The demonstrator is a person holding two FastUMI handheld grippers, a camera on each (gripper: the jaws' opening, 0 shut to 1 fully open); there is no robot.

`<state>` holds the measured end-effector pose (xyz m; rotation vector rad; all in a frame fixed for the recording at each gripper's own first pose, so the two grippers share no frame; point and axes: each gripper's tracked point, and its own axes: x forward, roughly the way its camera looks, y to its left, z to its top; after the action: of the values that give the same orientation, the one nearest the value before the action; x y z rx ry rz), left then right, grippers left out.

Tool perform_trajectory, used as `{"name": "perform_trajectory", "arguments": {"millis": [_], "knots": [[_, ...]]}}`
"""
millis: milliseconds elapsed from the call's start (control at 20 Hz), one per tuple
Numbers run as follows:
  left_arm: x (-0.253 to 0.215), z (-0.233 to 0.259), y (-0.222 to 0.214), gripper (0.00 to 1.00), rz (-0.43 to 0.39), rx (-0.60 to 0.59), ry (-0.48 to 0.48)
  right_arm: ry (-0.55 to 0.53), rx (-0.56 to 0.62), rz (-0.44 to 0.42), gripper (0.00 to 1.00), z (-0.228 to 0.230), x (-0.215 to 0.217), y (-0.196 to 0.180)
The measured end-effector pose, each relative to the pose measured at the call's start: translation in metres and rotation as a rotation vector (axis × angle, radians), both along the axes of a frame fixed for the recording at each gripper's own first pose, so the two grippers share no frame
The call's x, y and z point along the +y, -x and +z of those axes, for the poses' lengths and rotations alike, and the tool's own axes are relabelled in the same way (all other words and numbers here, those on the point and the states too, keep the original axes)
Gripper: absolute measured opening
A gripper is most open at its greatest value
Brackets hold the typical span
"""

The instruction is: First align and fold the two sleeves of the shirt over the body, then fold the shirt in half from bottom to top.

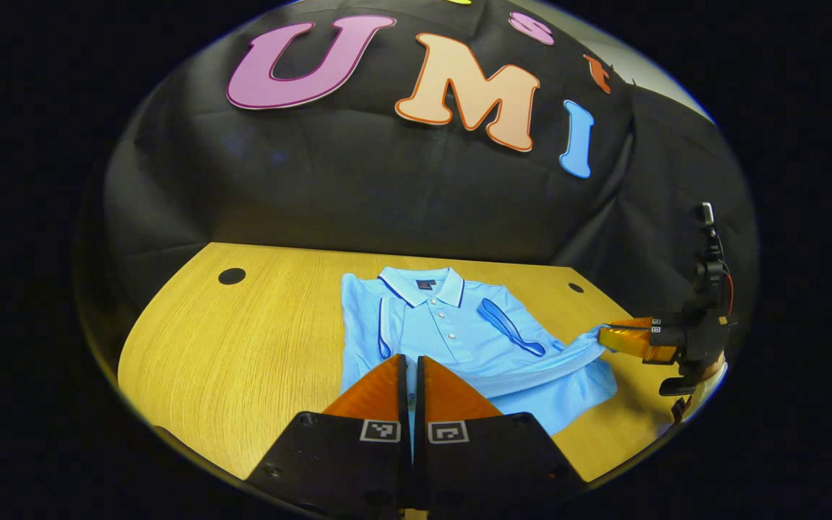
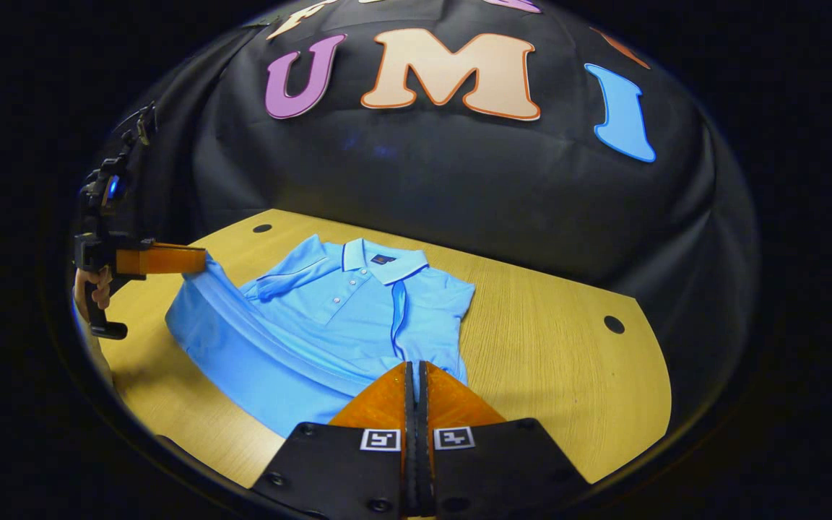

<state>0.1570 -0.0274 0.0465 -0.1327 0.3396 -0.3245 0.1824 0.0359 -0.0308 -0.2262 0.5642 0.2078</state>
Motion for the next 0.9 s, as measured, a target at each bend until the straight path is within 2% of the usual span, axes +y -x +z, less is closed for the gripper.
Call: {"name": "perform_trajectory", "arguments": {"millis": [250, 550, 800, 900], "knots": [[0.005, 0.014, -0.053, 0.0, 0.024, -0.012, -0.022, 0.01, -0.005, -0.032, 0.02, 0.004, 0.0, -0.059], [0.015, 0.006, -0.128, 0.0, 0.109, -0.005, -0.063, 0.034, -0.002, -0.071, 0.02, -0.008, 0.007, -0.124], [0.025, -0.017, -0.176, 0.02, 0.187, 0.0, -0.073, -0.058, 0.054, -0.136, 0.02, -0.044, 0.006, -0.161], [0.038, -0.028, -0.189, 0.0, 0.245, -0.01, -0.128, -0.058, 0.057, -0.158, 0.02, -0.057, -0.001, -0.168]]}}
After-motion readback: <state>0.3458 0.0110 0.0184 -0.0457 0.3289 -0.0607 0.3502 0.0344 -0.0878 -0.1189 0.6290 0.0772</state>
